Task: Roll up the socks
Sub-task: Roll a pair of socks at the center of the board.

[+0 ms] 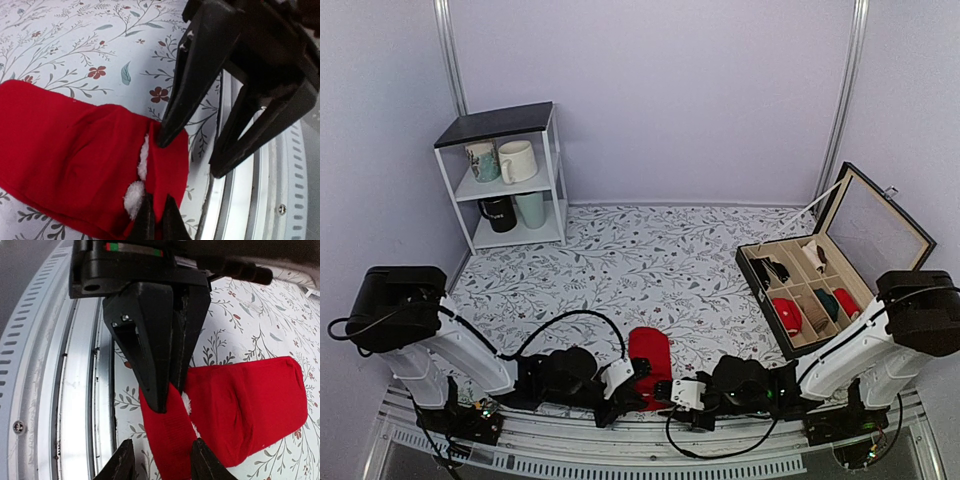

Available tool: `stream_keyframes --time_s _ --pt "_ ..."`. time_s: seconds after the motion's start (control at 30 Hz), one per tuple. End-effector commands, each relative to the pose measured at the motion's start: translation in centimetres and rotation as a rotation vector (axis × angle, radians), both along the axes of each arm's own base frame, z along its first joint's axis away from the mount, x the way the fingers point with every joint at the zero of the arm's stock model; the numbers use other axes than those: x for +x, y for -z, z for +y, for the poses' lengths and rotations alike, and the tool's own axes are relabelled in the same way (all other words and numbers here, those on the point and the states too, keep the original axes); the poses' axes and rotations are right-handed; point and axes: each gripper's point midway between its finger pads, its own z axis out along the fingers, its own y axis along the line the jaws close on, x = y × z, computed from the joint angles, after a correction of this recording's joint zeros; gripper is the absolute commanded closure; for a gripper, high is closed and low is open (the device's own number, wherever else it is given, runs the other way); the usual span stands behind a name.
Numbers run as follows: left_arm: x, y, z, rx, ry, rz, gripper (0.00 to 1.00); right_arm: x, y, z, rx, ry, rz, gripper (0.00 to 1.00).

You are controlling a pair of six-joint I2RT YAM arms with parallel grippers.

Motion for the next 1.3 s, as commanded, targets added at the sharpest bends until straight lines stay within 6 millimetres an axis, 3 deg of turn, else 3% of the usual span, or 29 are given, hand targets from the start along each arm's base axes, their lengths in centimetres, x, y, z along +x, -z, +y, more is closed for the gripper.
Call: stream_keyframes --time_s 0.0,0.3,0.43,0.5,0.67,0.8,0.87,1.1,1.27 --pt "-1.7 6.5 5.2 0.268 0.013 0.100 1.00 1.0 2.0 0.0 -0.069 0.049 -0.037 0.61" --pt "-1.8 6.1 5.2 0.249 0.018 0.101 1.00 0.8 4.9 -1.8 -0.206 0.120 0.067 0.74" --pt "-1.5 4.8 4.8 0.210 0.018 0.074 0.96 0.6 6.5 -2.6 -0.278 0.167 0.126 0.83" --pt "-1.0 3.4 4.5 0.173 0.009 0.040 0.84 0.2 7.1 -2.9 -0.295 0.183 0.169 0.90" --pt "0.9 -1.3 4.3 0.093 -0.041 -0.113 0.75 -1.0 7.7 -3.4 -0.319 0.205 0.322 1.00" --pt "0.1 -5.5 3.9 -0.003 0.003 -0.247 0.63 -1.7 7.9 -4.0 -0.331 0.214 0.475 1.00" --pt "-0.7 -6.4 3.6 -0.026 0.048 -0.305 0.60 -2.1 7.8 -3.9 -0.344 0.209 0.557 0.99" --pt "-2.5 -4.1 2.3 0.046 0.123 -0.335 0.59 -3.0 7.9 -4.2 -0.434 0.198 0.816 0.99" --pt "-2.3 -3.1 2.3 0.049 0.107 -0.371 0.57 -3.6 7.8 -4.5 -0.459 0.171 0.901 0.99"
